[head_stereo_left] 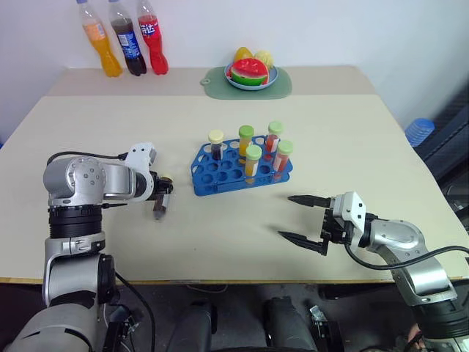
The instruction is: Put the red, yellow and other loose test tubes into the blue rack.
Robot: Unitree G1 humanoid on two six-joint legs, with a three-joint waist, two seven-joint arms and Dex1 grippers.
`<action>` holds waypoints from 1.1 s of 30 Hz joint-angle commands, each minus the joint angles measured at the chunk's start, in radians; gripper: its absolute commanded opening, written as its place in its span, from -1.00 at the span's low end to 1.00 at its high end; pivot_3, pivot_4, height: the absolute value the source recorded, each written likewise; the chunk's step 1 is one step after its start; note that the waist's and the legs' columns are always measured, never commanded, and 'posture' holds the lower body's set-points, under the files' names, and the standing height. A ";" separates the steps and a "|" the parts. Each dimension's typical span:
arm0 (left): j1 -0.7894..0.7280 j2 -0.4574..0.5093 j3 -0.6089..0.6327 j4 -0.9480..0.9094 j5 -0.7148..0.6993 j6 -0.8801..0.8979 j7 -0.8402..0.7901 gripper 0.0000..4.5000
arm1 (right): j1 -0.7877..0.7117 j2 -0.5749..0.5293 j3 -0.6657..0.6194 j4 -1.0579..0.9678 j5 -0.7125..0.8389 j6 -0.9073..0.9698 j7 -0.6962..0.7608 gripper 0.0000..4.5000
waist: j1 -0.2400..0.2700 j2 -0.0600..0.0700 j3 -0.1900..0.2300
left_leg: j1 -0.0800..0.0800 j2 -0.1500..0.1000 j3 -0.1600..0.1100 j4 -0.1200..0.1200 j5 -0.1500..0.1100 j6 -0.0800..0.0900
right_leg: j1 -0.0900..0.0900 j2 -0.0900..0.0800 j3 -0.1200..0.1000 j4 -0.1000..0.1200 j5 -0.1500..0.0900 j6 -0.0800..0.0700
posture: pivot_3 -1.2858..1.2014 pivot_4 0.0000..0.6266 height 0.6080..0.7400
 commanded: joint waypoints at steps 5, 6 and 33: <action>0.059 0.086 0.084 -0.197 -0.142 -0.005 -0.135 -0.65 | -0.003 -0.005 -0.028 -0.028 0.004 -0.016 -0.011 1.00 | -0.004 0.000 0.000 | 0.000 0.001 0.000 -0.001 0.000 -0.001 | -0.002 0.000 0.002 0.000 0.000 0.000 | 0.03 -0.52 1.00; 0.102 0.112 0.106 -0.292 -0.147 -0.068 -0.182 -0.65 | -0.005 -0.006 -0.030 -0.022 0.005 -0.019 -0.009 1.00 | -0.005 -0.001 0.001 | -0.002 0.001 0.000 -0.001 0.000 -0.001 | -0.004 0.000 0.002 0.000 0.000 0.000 | 0.03 -0.52 1.00; 0.381 -0.349 -0.352 -0.009 0.676 -1.920 -0.498 -0.65 | 0.068 -0.099 -0.147 -0.075 0.033 0.021 0.008 1.00 | 0.024 0.001 0.000 | -0.001 0.001 0.005 0.002 -0.004 0.003 | 0.003 0.000 0.002 -0.008 0.001 0.001 | 0.03 -0.52 1.00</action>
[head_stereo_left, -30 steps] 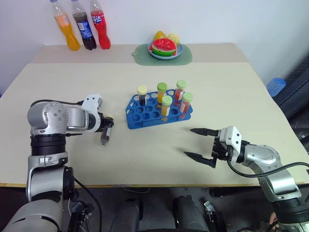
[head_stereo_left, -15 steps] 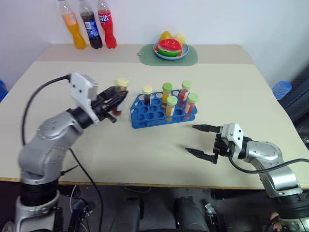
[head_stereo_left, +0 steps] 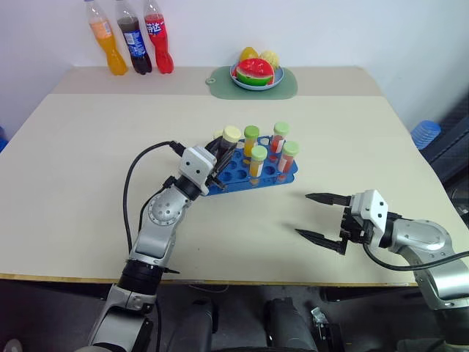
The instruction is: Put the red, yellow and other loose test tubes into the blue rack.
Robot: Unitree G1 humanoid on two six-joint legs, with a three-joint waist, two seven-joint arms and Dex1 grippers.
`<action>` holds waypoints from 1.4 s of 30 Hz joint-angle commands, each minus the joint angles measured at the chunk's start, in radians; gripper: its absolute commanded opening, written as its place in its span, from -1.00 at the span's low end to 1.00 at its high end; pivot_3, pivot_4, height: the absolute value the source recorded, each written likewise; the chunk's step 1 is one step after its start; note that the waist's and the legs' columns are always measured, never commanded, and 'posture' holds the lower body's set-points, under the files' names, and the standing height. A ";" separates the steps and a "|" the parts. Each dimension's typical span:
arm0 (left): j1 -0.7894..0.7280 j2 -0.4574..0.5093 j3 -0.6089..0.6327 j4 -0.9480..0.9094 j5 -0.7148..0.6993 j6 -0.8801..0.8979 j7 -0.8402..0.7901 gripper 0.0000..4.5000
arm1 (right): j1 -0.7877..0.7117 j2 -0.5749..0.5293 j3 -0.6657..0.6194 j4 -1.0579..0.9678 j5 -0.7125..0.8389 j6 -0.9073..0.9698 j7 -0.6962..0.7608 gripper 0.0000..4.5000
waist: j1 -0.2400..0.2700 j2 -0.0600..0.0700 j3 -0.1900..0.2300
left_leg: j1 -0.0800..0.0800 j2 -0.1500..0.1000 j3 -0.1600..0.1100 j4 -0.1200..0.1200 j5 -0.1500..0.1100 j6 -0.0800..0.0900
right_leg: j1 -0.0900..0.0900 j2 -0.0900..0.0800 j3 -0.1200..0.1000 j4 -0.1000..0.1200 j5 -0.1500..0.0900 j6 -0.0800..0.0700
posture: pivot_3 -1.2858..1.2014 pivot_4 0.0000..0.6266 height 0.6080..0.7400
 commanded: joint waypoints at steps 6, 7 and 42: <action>0.010 -0.064 -0.001 0.176 -0.041 -0.159 -0.074 -0.65 | 0.027 -0.016 -0.055 -0.050 0.021 0.001 -0.008 1.00 | -0.001 0.001 -0.001 | 0.001 0.000 0.000 0.000 0.000 0.000 | 0.001 0.000 0.000 0.001 0.000 0.000 | 0.03 -0.52 1.00; 0.003 -0.072 -0.003 0.194 -0.038 -0.170 -0.076 -0.65 | 0.028 -0.017 -0.056 -0.051 0.021 0.001 -0.009 1.00 | 0.000 0.001 -0.001 | 0.001 0.000 0.000 0.001 0.000 0.000 | 0.001 0.000 0.000 0.001 0.000 0.000 | 0.03 -0.52 1.00; 0.468 0.350 0.317 -0.089 -0.417 0.110 -0.429 0.98 | 0.135 0.078 -0.097 0.022 -0.009 -0.068 -0.110 1.00 | -0.010 0.002 -0.001 | 0.001 0.002 -0.002 0.000 -0.001 0.001 | 0.000 0.000 0.000 0.004 -0.001 0.000 | 0.03 -0.52 1.00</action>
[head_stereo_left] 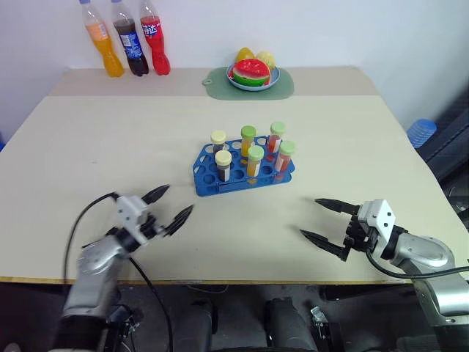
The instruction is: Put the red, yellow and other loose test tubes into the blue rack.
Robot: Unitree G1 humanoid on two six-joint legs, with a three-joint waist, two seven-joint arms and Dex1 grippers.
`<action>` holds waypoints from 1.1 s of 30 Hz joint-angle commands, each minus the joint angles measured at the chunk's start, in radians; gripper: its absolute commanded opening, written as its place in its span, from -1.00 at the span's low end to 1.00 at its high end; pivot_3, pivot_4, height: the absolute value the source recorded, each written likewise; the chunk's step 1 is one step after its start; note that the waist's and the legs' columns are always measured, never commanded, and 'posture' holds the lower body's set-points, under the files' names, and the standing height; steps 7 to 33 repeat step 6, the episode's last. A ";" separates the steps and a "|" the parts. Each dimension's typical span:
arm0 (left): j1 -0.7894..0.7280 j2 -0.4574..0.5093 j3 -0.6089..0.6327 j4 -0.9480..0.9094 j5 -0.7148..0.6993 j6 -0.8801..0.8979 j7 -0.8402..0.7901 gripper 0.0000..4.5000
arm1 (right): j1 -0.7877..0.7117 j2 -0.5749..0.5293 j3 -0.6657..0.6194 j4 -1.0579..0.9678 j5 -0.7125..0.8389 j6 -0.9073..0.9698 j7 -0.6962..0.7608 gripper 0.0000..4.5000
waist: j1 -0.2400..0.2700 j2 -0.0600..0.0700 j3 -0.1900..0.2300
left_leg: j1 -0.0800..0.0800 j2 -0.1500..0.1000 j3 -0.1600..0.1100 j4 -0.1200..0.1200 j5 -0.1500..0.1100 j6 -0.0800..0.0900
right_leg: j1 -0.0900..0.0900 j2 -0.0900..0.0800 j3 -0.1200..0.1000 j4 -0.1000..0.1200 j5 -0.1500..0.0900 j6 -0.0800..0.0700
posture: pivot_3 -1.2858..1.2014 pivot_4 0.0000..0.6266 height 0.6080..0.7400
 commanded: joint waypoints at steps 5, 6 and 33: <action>0.085 0.085 0.122 -0.109 -0.066 0.112 -0.036 0.98 | 0.053 0.016 -0.071 0.003 -0.001 -0.052 -0.047 1.00 | 0.008 0.000 0.000 | 0.000 0.000 0.000 0.000 0.000 0.000 | 0.000 0.000 0.000 -0.001 0.000 0.000 | 0.03 -0.52 1.00; 0.088 0.087 0.125 -0.118 -0.061 0.121 -0.032 0.98 | 0.055 0.015 -0.071 0.005 -0.002 -0.054 -0.048 1.00 | 0.008 0.000 0.000 | 0.000 0.001 0.000 0.000 0.000 0.000 | 0.000 0.000 0.000 -0.001 0.000 0.000 | 0.03 -0.52 1.00; 0.088 0.087 0.125 -0.118 -0.061 0.121 -0.032 0.98 | 0.055 0.015 -0.071 0.005 -0.002 -0.054 -0.048 1.00 | 0.008 0.000 0.000 | 0.000 0.001 0.000 0.000 0.000 0.000 | 0.000 0.000 0.000 -0.001 0.000 0.000 | 0.03 -0.52 1.00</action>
